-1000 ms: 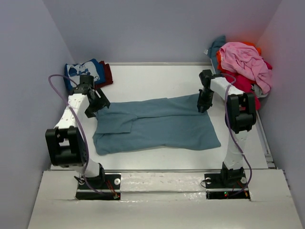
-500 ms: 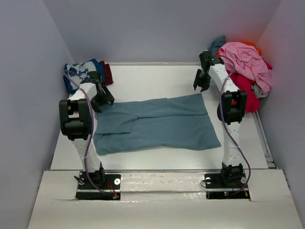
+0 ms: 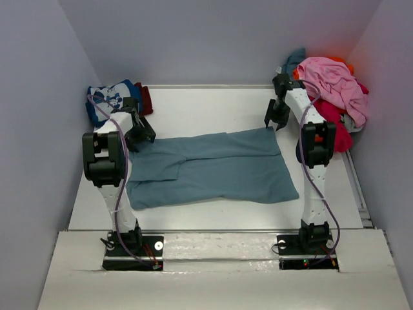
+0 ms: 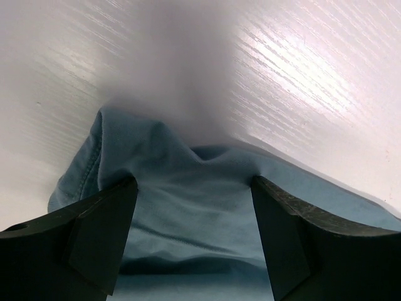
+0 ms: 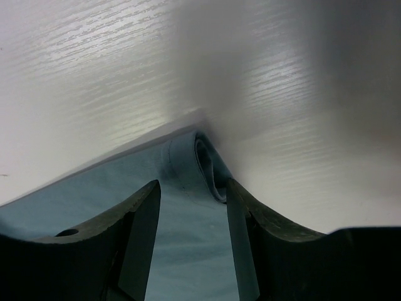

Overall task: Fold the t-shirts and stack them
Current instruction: Fold the flattened tshirt in 1/3 of the way

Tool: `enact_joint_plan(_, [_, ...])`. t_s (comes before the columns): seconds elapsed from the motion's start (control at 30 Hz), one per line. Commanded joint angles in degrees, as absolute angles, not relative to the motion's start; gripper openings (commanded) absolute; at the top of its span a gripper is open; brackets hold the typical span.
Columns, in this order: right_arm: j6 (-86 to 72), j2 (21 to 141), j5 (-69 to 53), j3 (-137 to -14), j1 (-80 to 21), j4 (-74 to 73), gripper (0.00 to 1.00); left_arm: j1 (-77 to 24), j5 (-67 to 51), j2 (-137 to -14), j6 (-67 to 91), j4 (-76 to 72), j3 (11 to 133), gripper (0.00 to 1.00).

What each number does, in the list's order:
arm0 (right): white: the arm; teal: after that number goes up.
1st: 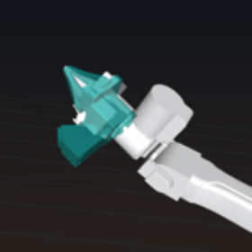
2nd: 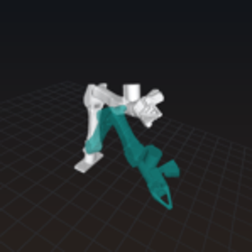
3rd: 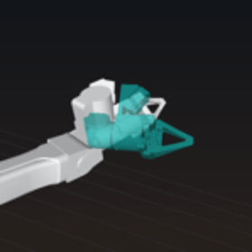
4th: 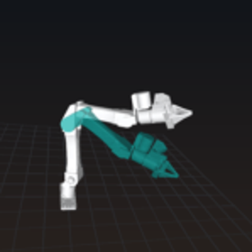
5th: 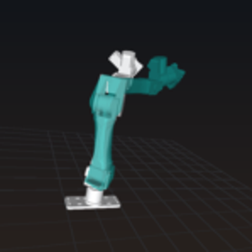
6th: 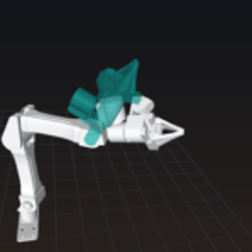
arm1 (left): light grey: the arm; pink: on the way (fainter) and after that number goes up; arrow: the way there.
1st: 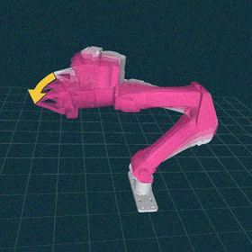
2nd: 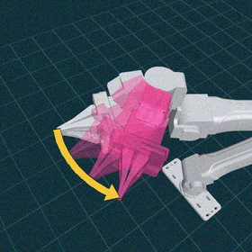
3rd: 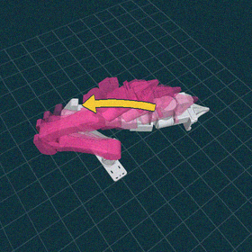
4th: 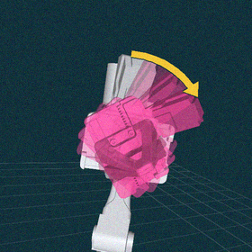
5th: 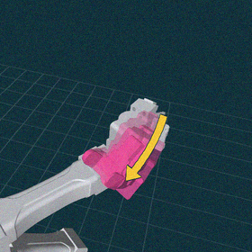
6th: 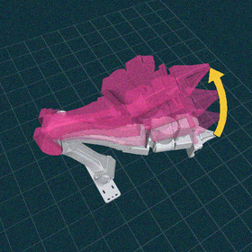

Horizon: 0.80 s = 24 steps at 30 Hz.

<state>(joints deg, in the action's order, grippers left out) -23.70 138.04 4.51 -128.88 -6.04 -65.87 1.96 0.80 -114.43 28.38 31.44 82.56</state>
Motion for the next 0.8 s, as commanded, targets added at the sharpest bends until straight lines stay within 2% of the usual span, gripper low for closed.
enact_joint_plan(0.0, [-23.2, 137.3, 4.1, -128.1, -5.4, -65.3, 0.52, 1.8, 2.0, -115.0, 27.8, 31.2, 83.3, 0.86])
enact_joint_plan(0.43, [-22.9, 140.1, 1.9, -126.5, -5.4, -63.9, 0.42, 1.8, 3.0, -115.6, 27.7, 31.3, 82.1, 0.85])
enact_joint_plan(0.53, [-22.9, 141.6, 0.8, -127.1, -5.4, -64.5, 0.38, 1.8, 3.1, -116.1, 27.9, 31.9, 81.9, 0.81])
enact_joint_plan(0.67, [-22.7, 141.9, 0.4, -126.2, -5.4, -64.4, 0.33, 1.8, 1.9, -116.4, 28.0, 32.0, 81.3, 0.67])
enact_joint_plan(0.77, [-22.8, 141.9, 0.4, -125.6, -5.4, -64.3, 0.29, 1.8, 1.6, -116.5, 28.1, 31.7, 80.8, 0.62])
